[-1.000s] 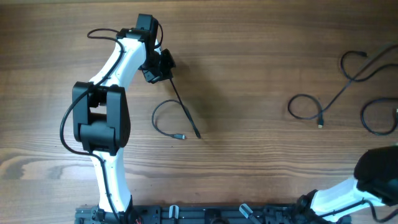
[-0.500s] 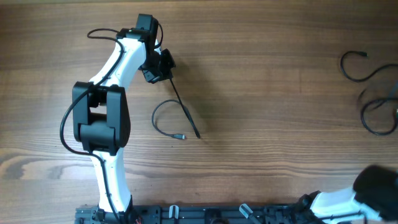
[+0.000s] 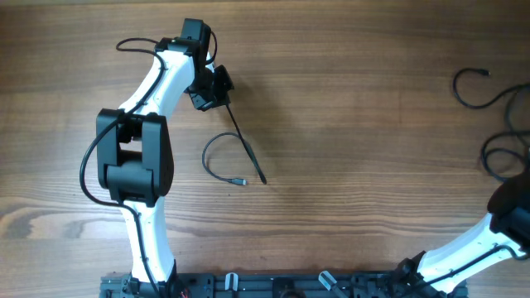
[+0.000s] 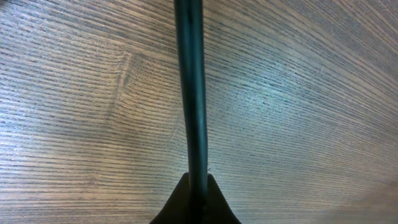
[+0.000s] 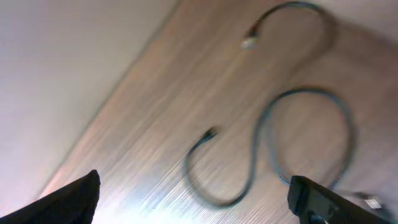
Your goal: Untangle cables
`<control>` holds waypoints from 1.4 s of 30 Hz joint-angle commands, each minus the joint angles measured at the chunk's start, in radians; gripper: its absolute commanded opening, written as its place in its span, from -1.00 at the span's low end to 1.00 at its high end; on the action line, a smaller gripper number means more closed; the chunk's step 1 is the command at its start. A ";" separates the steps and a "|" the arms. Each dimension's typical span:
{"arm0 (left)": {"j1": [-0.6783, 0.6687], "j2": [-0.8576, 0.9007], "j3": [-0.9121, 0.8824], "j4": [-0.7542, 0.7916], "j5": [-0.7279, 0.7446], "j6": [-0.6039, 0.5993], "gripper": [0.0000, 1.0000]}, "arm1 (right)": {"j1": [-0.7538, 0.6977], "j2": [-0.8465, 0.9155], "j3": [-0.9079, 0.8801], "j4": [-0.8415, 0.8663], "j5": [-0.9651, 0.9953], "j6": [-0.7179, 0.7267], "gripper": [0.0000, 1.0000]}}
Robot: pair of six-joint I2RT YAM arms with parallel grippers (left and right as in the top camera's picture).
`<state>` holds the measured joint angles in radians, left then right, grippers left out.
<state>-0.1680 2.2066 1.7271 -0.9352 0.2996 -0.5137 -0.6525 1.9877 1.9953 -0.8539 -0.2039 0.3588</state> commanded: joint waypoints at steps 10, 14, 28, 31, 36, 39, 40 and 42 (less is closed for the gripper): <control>-0.093 0.009 0.005 -0.035 0.105 0.144 -0.92 | 0.319 -0.146 0.007 -0.311 -0.313 -0.236 1.00; -0.198 0.009 0.005 -0.046 0.108 0.144 -0.69 | 0.397 -0.146 0.007 -0.316 -0.278 -0.236 0.99; -0.228 -0.309 0.048 -0.106 0.109 0.164 1.00 | 0.421 -0.146 0.007 -0.370 -0.269 -0.236 0.99; -0.192 -0.375 0.048 -0.140 0.034 0.079 1.00 | 0.421 -0.146 0.007 -0.370 -0.306 -0.250 0.99; -0.042 -0.393 0.048 -0.259 -0.032 0.053 1.00 | 0.454 -0.146 0.007 -0.369 -0.352 -0.278 1.00; 0.032 -0.393 0.048 -0.283 -0.032 0.070 1.00 | 0.509 -0.146 0.007 -0.354 -0.346 -0.281 0.99; 0.056 -0.393 0.048 -0.297 -0.032 0.114 1.00 | 0.539 -0.146 0.007 -0.342 -0.327 -0.280 1.00; 0.082 -0.393 0.047 -0.316 -0.032 0.156 1.00 | 0.602 -0.146 0.007 -0.324 -0.301 -0.280 1.00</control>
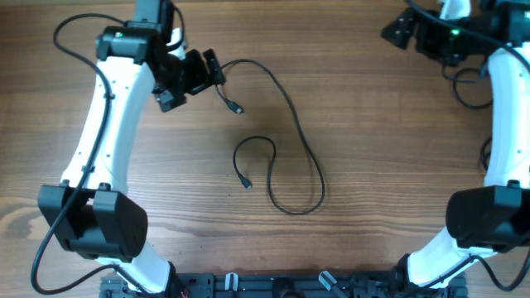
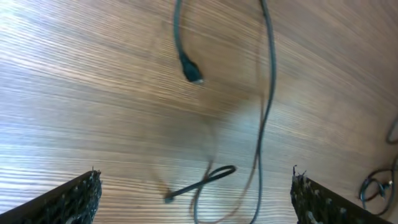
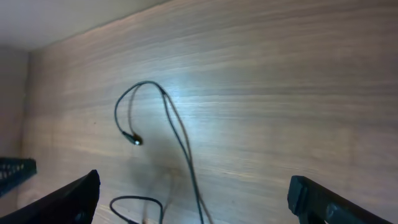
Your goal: Untangle cables
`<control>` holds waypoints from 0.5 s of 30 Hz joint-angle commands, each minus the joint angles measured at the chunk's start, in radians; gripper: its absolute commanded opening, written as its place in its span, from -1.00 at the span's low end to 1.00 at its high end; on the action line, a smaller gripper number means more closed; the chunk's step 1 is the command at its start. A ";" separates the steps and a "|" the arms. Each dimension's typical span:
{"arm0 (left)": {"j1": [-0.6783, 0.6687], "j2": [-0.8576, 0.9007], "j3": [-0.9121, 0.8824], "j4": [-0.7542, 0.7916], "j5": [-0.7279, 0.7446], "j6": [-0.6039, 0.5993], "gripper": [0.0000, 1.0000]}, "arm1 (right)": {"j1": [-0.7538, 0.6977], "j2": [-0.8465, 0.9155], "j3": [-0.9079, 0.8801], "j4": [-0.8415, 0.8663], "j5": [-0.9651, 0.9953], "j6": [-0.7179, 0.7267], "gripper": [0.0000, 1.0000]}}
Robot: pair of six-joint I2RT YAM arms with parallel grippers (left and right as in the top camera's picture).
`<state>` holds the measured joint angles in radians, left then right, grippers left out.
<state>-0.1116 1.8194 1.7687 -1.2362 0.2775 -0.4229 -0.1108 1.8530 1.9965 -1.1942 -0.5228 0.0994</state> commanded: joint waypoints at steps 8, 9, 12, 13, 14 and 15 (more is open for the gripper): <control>0.172 -0.004 0.000 0.005 -0.026 0.075 1.00 | 0.331 0.081 0.006 0.000 0.063 0.064 0.99; 0.180 -0.004 -0.002 0.005 -0.026 0.075 1.00 | 0.376 0.108 0.006 -0.019 0.063 0.050 0.99; 0.187 -0.003 -0.003 0.005 -0.058 0.076 1.00 | 0.476 0.164 0.005 -0.076 0.137 -0.047 0.99; 0.187 -0.003 -0.003 0.006 -0.087 0.075 1.00 | 0.519 0.186 0.005 -0.103 0.200 -0.063 0.99; 0.187 -0.003 -0.003 0.007 -0.103 0.075 1.00 | 0.556 0.204 0.005 -0.126 0.232 -0.073 0.99; 0.187 -0.003 -0.003 0.012 -0.118 0.075 1.00 | 0.587 0.220 0.005 -0.141 0.233 -0.069 0.99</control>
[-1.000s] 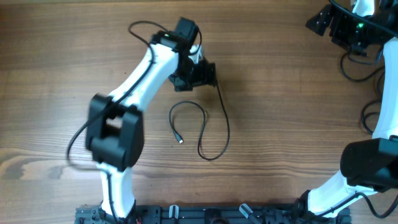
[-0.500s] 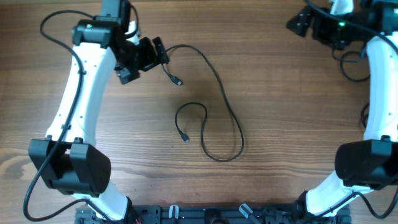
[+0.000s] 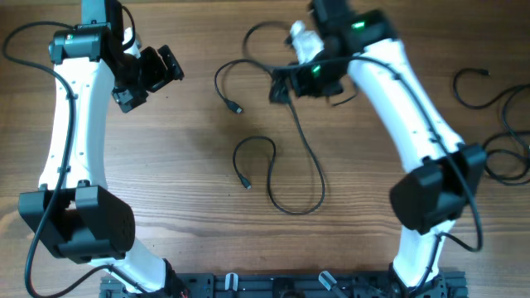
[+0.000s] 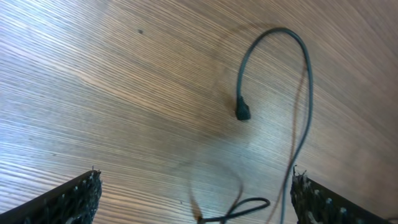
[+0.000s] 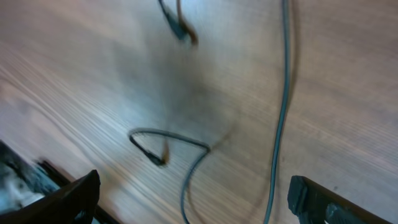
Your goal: Untangle cables
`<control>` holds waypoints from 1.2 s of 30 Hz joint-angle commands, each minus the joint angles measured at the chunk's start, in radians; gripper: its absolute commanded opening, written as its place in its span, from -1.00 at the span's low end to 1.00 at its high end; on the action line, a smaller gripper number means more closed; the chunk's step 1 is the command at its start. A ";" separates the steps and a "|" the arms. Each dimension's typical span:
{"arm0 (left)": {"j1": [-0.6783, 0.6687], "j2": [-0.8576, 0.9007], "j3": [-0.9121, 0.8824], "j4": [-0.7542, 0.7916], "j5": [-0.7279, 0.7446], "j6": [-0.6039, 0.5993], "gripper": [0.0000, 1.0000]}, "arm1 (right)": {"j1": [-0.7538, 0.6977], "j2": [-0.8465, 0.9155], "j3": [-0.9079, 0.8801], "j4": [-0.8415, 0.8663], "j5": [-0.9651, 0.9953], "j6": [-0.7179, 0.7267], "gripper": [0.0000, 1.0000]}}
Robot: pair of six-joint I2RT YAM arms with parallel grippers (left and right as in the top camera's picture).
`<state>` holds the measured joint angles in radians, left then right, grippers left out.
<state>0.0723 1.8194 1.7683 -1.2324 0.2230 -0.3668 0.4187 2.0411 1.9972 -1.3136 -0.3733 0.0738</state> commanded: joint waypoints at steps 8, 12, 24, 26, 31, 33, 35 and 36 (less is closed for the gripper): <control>0.005 0.000 -0.003 0.047 -0.068 -0.023 1.00 | 0.174 0.108 0.003 -0.006 0.028 0.589 0.99; 0.005 0.000 -0.003 0.047 -0.068 -0.023 1.00 | 0.212 0.122 0.003 0.006 0.060 0.687 0.99; 0.005 0.000 -0.003 0.045 -0.101 -0.023 1.00 | 0.233 0.122 -0.125 0.062 0.184 -0.322 1.00; 0.005 0.000 -0.003 0.045 -0.101 -0.023 1.00 | 0.232 0.122 -0.185 0.149 0.246 -0.336 0.99; 0.005 0.000 -0.003 0.045 -0.101 -0.023 1.00 | 0.229 0.122 -0.232 0.333 0.370 -0.333 0.81; 0.005 0.000 -0.003 0.045 -0.101 -0.023 1.00 | 0.214 0.122 -0.232 0.396 0.471 -0.269 0.77; 0.005 0.000 -0.003 0.045 -0.101 -0.023 1.00 | 0.183 0.122 -0.232 0.454 0.551 -0.189 0.82; 0.005 0.000 -0.003 0.043 -0.101 -0.023 1.00 | 0.161 0.122 -0.232 0.468 0.553 -0.155 0.82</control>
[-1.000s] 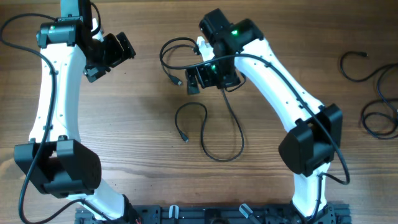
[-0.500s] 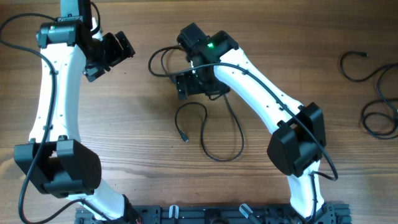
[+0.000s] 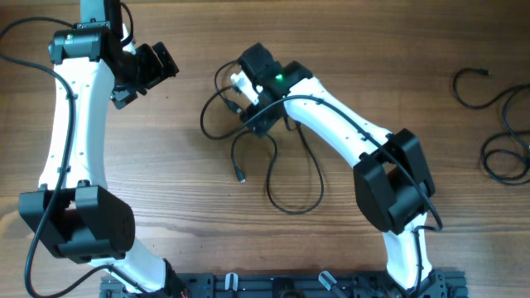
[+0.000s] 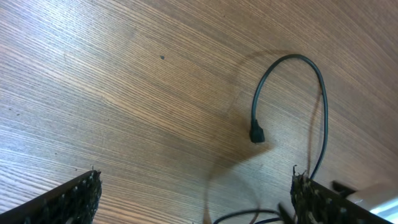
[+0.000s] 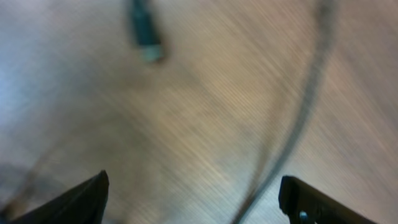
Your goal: Untangle cables
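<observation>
A thin dark cable (image 3: 291, 157) lies in several crossing loops at mid table, with one plug end (image 3: 241, 176) pointing at the near side. My right gripper (image 3: 251, 103) hangs open over the cable's upper loops. In its wrist view a blurred strand (image 5: 305, 106) and a plug (image 5: 144, 32) lie below the open right gripper (image 5: 196, 202). My left gripper (image 3: 147, 74) is open at the far left, away from the cable. Below the open left gripper (image 4: 193, 202), the wrist view shows a curved cable end (image 4: 292, 59) with its plug (image 4: 257, 134).
More dark cables lie at the table's right edge, one hooked strand (image 3: 476, 89) and a pair of loops (image 3: 505, 157). A black rail (image 3: 281, 285) runs along the near edge between the arm bases.
My right gripper has moved left and lower, from above the cable's top strand to its upper loops. The upper loop now lies further left and lower. My left arm has barely moved.
First my left gripper was shut on a cable near the far left, with my right arm low at the right edge. Then the left was open with a long cable spread at mid table. The right gripper then stood over the cable's top, and now at its loops.
</observation>
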`<control>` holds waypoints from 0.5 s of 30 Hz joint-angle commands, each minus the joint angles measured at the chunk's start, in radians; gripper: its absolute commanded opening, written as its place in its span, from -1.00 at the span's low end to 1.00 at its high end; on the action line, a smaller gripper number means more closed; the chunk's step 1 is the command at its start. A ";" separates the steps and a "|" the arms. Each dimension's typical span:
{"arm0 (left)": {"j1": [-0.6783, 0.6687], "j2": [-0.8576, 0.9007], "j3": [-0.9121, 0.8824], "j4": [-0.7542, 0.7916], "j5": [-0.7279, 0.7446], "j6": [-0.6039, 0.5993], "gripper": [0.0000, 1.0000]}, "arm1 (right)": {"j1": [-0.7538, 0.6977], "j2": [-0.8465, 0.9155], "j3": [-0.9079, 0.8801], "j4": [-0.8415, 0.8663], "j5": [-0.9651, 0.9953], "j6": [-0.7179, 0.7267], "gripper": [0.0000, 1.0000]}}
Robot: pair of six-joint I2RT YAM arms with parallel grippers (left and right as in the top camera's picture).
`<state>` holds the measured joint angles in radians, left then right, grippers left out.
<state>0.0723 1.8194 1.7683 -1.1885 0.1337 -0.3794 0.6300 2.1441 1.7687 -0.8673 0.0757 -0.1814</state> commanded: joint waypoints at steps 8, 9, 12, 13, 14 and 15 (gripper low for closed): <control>0.005 0.000 -0.003 -0.005 -0.013 -0.010 1.00 | -0.143 0.020 -0.004 -0.098 -0.343 -0.107 1.00; 0.005 0.000 -0.003 -0.007 -0.012 -0.010 1.00 | -0.143 0.019 -0.003 -0.120 -0.348 -0.093 1.00; 0.005 0.000 -0.003 -0.031 -0.012 -0.010 1.00 | -0.143 -0.034 -0.003 -0.159 -0.376 -0.048 0.99; 0.005 0.000 -0.003 -0.036 -0.012 -0.010 1.00 | -0.143 -0.065 -0.003 -0.163 -0.391 -0.055 0.99; 0.005 0.000 -0.003 -0.041 -0.012 -0.010 1.00 | -0.143 -0.101 -0.004 -0.168 -0.391 -0.055 1.00; 0.005 0.000 -0.003 -0.048 -0.012 -0.010 1.00 | -0.143 -0.146 -0.004 -0.180 -0.388 -0.060 0.99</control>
<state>0.0723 1.8194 1.7683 -1.2266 0.1276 -0.3794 0.4877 2.1288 1.7676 -1.0340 -0.2630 -0.2153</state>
